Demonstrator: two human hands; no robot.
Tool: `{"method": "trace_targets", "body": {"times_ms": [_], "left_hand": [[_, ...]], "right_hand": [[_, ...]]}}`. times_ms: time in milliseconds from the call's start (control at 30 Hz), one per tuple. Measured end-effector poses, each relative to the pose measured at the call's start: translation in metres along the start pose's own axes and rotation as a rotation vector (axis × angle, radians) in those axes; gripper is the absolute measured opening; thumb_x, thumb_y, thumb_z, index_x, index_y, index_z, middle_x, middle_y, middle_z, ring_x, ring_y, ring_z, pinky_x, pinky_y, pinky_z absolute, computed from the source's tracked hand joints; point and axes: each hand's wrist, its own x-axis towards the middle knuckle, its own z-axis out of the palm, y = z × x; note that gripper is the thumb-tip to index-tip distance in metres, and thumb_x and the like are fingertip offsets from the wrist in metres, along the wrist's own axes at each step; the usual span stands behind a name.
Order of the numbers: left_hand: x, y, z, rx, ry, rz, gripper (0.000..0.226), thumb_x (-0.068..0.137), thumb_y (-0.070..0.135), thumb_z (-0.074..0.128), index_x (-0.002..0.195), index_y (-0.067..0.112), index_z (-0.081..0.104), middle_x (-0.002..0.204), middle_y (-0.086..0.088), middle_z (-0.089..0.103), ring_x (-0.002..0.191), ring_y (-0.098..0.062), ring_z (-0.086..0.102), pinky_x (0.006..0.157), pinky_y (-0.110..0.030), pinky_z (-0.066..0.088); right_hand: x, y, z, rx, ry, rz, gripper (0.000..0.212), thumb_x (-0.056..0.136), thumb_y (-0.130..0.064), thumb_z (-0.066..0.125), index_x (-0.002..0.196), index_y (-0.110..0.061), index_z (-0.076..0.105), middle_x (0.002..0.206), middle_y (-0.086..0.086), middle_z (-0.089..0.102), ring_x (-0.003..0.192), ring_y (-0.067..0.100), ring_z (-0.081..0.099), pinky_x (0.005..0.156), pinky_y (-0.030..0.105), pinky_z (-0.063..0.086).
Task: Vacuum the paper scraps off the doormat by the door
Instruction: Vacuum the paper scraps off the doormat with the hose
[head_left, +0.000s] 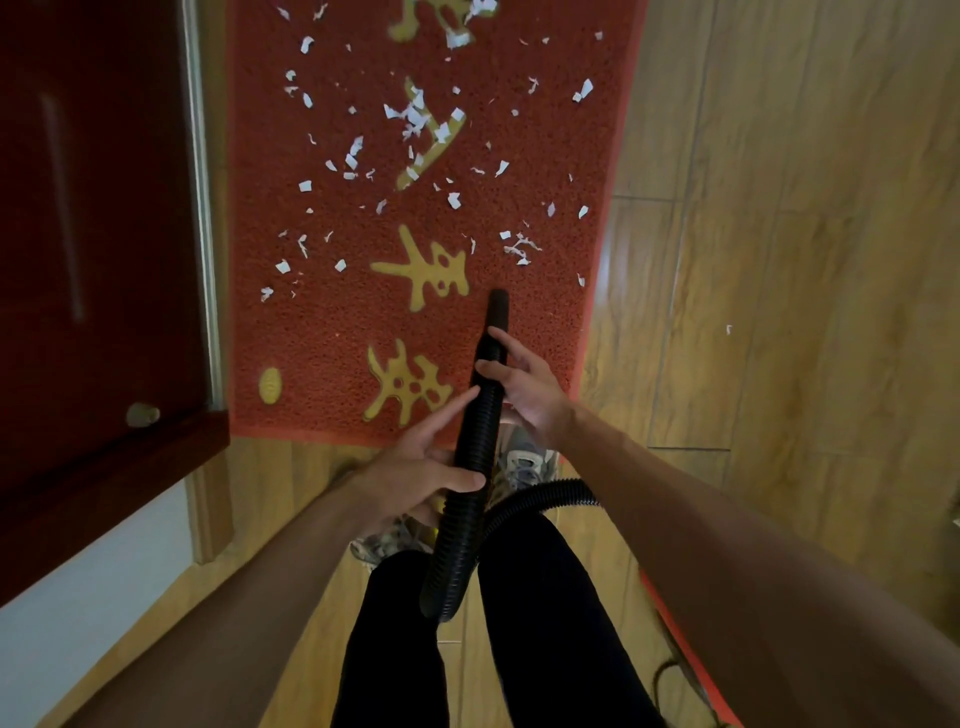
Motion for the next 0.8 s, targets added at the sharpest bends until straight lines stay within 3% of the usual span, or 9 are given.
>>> {"method": "trace_targets", "body": {"times_ms": [167,267,367,567,633,800], "left_hand": [[0.017,0.026,0.018,0.091,-0.029,0.008,0.089,0.087,0.002,0.071,0.139,0.064,0.035,0.102,-0.003,0.077,0.095,-0.022,0.073,0.083,-0.050,0.060],[0.028,0.041,0.028,0.106,-0.067,0.003,0.089,0.087,0.001,0.070,0.141,0.061,0.034,0.100,-0.004,0.076,0.087,-0.019,0.073,0.066,-0.041,0.060],[0.038,0.055,0.038,0.152,-0.087,-0.007,0.089,0.087,0.002,0.070,0.142,0.061,0.032,0.103,-0.006,0.076,0.088,-0.021,0.073,0.064,-0.039,0.059],[0.051,0.073,0.050,0.204,-0.086,-0.011,0.091,0.085,-0.001,0.071,0.144,0.058,0.033,0.108,-0.013,0.074,0.096,-0.025,0.072,0.076,-0.045,0.061],[0.051,0.074,0.053,0.213,-0.089,-0.019,0.091,0.084,-0.001,0.072,0.144,0.057,0.034,0.107,-0.012,0.075,0.103,-0.028,0.071,0.092,-0.055,0.055],[0.045,0.071,0.056,0.246,-0.107,-0.075,0.092,0.083,0.000,0.073,0.143,0.058,0.033,0.111,-0.010,0.074,0.107,-0.026,0.070,0.098,-0.058,0.050]], "right_hand": [[-0.003,-0.010,-0.031,0.079,0.100,-0.050,0.060,0.094,-0.008,0.062,0.147,-0.027,0.043,0.124,0.009,0.056,0.089,0.015,0.061,0.064,0.026,0.055],[-0.004,-0.016,-0.051,0.125,0.137,-0.064,0.059,0.094,-0.009,0.062,0.146,-0.029,0.045,0.119,0.006,0.055,0.084,0.014,0.060,0.062,0.025,0.054],[-0.006,-0.023,-0.066,0.173,0.162,-0.072,0.058,0.094,-0.009,0.061,0.145,-0.031,0.045,0.124,0.008,0.055,0.082,0.013,0.060,0.056,0.023,0.053],[-0.011,-0.031,-0.085,0.273,0.157,-0.068,0.057,0.097,-0.006,0.056,0.148,-0.027,0.040,0.132,0.009,0.052,0.089,0.014,0.059,0.054,0.022,0.053],[-0.013,-0.030,-0.088,0.295,0.156,-0.054,0.058,0.097,-0.006,0.056,0.149,-0.027,0.039,0.134,0.008,0.052,0.093,0.014,0.059,0.055,0.023,0.054],[-0.019,-0.014,-0.086,0.306,0.160,-0.024,0.058,0.095,-0.010,0.060,0.146,-0.031,0.042,0.135,0.005,0.057,0.105,0.019,0.061,0.072,0.032,0.056]]}}
